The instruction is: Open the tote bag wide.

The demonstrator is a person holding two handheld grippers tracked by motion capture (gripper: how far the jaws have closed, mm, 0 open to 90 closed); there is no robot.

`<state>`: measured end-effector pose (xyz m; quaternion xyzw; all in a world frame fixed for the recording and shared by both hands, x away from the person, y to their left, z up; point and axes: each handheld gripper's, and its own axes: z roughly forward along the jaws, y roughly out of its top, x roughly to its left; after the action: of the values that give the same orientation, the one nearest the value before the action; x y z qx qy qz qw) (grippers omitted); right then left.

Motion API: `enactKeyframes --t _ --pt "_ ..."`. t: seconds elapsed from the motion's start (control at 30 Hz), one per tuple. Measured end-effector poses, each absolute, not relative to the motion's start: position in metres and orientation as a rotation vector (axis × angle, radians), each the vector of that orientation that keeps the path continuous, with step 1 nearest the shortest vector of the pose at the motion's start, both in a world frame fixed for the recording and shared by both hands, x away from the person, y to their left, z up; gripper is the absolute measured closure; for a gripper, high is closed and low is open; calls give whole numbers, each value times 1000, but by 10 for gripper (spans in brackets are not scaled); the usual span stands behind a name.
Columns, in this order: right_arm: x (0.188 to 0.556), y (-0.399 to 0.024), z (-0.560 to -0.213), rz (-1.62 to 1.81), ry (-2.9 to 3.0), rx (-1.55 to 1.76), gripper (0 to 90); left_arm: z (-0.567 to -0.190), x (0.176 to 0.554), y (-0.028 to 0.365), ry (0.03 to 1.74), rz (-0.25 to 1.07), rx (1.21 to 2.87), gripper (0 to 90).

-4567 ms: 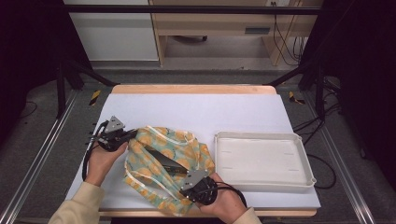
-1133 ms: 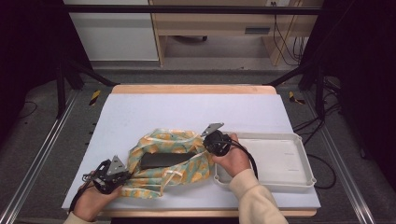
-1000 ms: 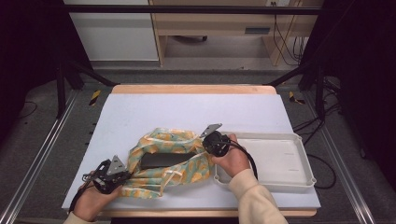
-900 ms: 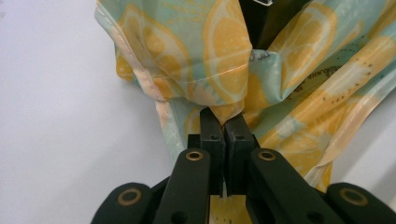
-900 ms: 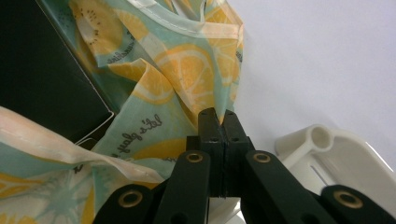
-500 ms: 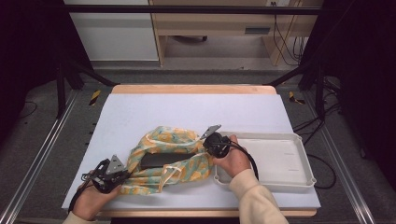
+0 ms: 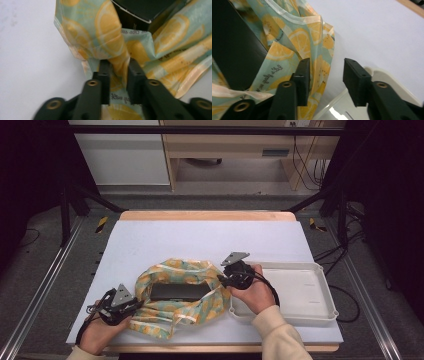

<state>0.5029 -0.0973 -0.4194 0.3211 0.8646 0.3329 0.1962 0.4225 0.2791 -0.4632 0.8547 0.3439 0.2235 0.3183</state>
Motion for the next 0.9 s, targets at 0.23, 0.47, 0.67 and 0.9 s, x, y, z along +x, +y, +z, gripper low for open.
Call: enactKeyframes --t 0.23,0.47,0.67,0.9 --pt "478 -100 -397 1053 2387 860 464 -453 416 280 912 620 2141 454" --pt "456 -97 -393 1110 2386 846 369 -433 408 279 894 641 2063 359" --pt "446 -88 -400 1106 2396 846 283 -416 407 280 887 655 2017 338" --pt "450 -75 -406 1074 2406 877 180 -415 440 275 922 673 2027 310"
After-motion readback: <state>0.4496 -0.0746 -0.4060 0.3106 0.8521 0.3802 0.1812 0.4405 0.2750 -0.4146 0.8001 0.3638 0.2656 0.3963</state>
